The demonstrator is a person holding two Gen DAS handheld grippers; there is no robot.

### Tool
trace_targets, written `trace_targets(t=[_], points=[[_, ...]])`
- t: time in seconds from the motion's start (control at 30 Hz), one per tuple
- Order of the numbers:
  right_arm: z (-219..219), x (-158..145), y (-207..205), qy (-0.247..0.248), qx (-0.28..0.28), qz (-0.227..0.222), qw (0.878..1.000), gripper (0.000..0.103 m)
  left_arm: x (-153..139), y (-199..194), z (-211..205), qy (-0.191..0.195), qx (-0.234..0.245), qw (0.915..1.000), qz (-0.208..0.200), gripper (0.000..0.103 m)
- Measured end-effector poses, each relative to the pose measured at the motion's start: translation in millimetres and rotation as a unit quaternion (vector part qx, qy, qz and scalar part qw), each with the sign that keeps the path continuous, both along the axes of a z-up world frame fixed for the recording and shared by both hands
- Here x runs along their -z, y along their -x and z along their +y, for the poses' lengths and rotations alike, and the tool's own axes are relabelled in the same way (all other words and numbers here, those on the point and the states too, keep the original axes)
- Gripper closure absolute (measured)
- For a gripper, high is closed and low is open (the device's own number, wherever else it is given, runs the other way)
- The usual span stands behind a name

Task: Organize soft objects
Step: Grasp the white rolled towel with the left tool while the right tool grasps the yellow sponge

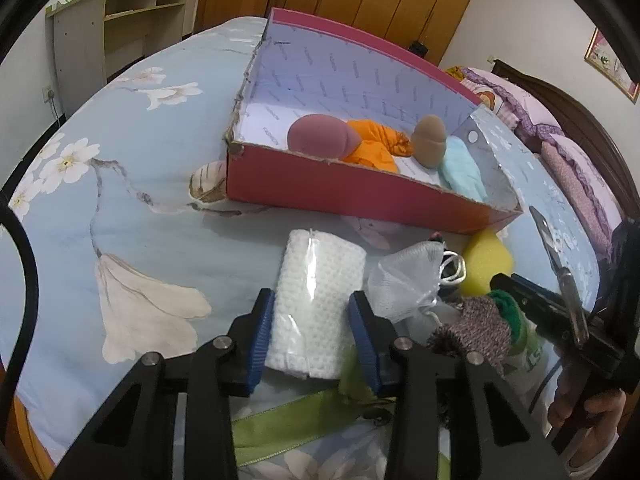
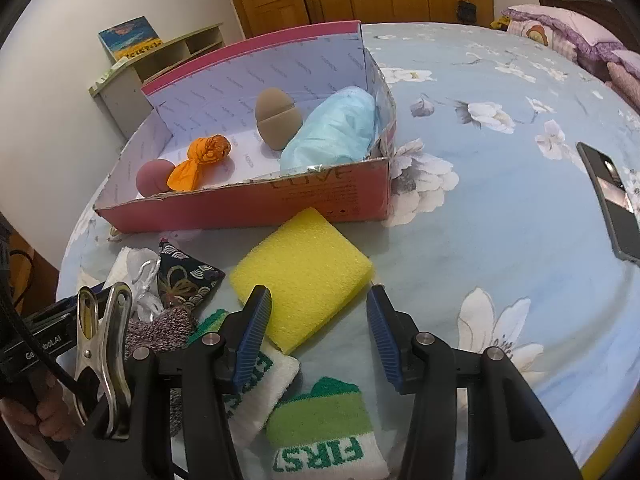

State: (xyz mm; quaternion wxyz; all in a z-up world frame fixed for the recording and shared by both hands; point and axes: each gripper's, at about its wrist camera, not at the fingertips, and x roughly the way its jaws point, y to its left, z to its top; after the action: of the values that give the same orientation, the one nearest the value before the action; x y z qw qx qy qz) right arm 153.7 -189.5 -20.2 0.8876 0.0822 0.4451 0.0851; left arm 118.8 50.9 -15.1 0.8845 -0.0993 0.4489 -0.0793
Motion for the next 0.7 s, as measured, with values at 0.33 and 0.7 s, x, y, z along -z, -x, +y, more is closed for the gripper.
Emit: trace_targets(t=[0.33, 0.7], points=[[-6.7, 1.7, -0.2, -0.018, 0.021, 0.015, 1.0, 0.048, -3.2, 4.1, -1.3, -0.001, 0.007, 0.9999, -0.011, 0.082], [-5.5, 3.2, -3.1, -0.008, 0.034, 0.015, 0.999, 0.04, -11.5, 7.8, 18.8, 0.005, -0.025, 0.9994, -0.024, 0.083]])
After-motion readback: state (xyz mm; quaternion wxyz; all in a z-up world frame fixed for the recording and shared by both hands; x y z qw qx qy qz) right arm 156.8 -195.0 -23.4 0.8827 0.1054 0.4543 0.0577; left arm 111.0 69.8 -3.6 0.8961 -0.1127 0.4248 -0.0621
